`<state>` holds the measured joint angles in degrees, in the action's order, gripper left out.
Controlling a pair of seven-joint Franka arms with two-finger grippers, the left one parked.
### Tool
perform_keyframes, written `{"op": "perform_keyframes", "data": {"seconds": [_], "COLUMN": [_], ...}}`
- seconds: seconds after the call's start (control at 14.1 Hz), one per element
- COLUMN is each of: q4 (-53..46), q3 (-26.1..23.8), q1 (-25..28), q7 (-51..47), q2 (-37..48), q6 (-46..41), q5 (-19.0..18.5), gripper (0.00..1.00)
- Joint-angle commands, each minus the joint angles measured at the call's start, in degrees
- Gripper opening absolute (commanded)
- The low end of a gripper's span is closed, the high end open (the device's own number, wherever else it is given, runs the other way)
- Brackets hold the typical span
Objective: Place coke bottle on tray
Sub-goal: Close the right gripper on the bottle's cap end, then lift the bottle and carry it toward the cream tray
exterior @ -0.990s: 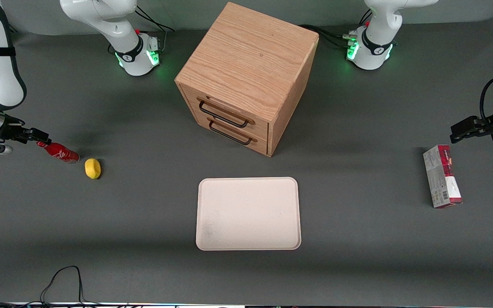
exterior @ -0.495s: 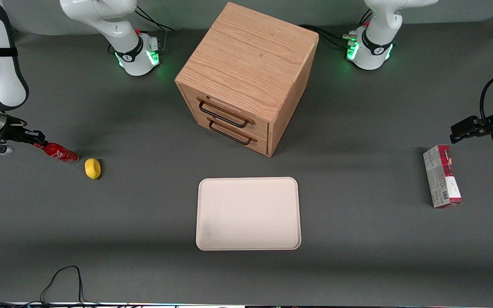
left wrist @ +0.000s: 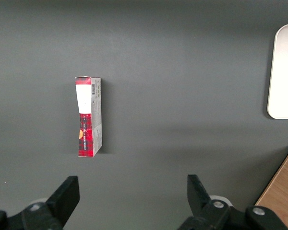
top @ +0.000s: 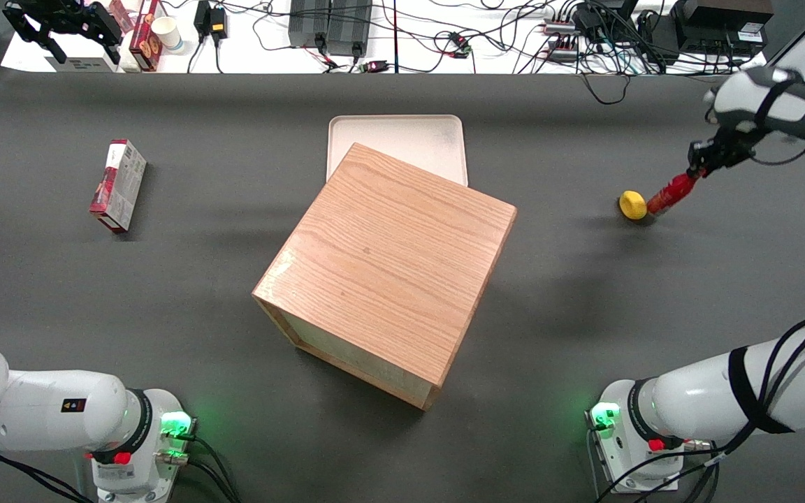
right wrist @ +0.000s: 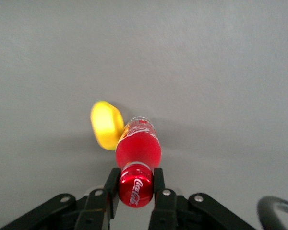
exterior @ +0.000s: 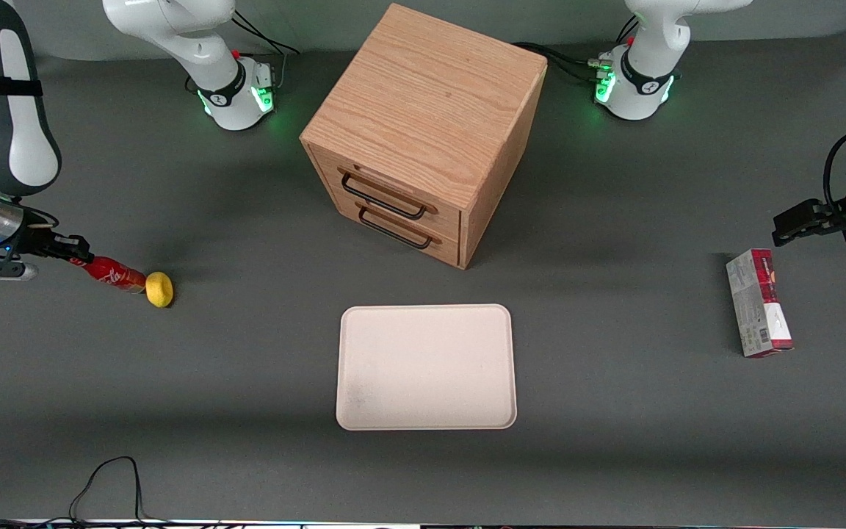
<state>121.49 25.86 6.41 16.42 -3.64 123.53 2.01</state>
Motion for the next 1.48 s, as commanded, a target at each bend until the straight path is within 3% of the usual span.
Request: {"op": "perform_keyframes", "data": {"seconds": [0.0, 0.42, 0.64, 0.99, 1.13, 1.27, 1.41], "q4": [-12.6, -42.9, -56.9, -64.4, -65.8, -65.8, -66.4], "q3": [-1.9, -11.1, -17.0, -30.9, -35.5, -38.9, -39.3], "q1": [-0.1, 0.1, 0.1, 0.7, 2.7, 4.0, 6.4], "q7": [-3.9, -15.6, -22.5, -36.7, -44.0, -47.7, -49.6], "q2": [0.5, -6.4, -12.0, -16.3, -18.5, -21.4, -25.3], "q6": [-12.0, -38.0, -46.3, -46.3, -43.9, -39.5, -34.8], "q5": [-0.3, -1.0, -1.0, -1.3, -3.8, -5.9, -7.0], "gripper": [0.00, 0.00, 0.00, 0.00, 0.00, 0.00, 0.00]}}
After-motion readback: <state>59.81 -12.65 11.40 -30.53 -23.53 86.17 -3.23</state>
